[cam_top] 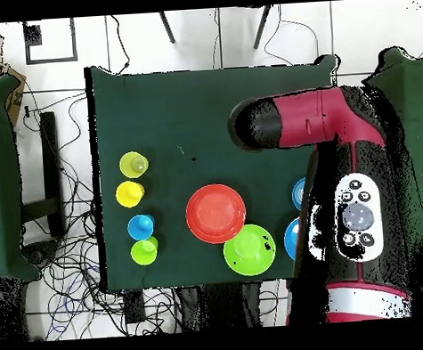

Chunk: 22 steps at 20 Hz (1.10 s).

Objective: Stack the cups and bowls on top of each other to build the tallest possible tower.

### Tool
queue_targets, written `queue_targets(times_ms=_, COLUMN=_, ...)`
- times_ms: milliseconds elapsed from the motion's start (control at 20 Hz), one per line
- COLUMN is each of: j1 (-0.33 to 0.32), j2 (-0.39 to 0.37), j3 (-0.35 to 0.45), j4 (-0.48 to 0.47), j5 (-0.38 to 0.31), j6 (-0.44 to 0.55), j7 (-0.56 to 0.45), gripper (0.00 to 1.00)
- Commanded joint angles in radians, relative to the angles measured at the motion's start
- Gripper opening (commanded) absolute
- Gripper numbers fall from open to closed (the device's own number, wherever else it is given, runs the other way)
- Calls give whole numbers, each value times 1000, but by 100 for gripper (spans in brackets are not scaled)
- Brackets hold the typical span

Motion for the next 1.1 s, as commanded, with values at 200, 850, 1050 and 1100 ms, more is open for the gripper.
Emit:
queue_targets(times_ms=200, j1=38, j2=-10, j3=-25, j4=218, j5=91, j6=-22, j7=258, gripper=0)
queue_targets(times_ms=850, j1=51, j2=-49, j3=-66, j4=390, j5=135, j6=-111, j7=302, gripper=0)
queue_targets(times_ms=1050, j1=60, j2=-64, j3=-77, j4=432, j5=127, j6=-143, j7=325, gripper=0)
queue_targets(times_ms=1100, j1=61, j2=-66, j3=-81, j4=444, j5=124, j6=-152, j7=331, gripper=0)
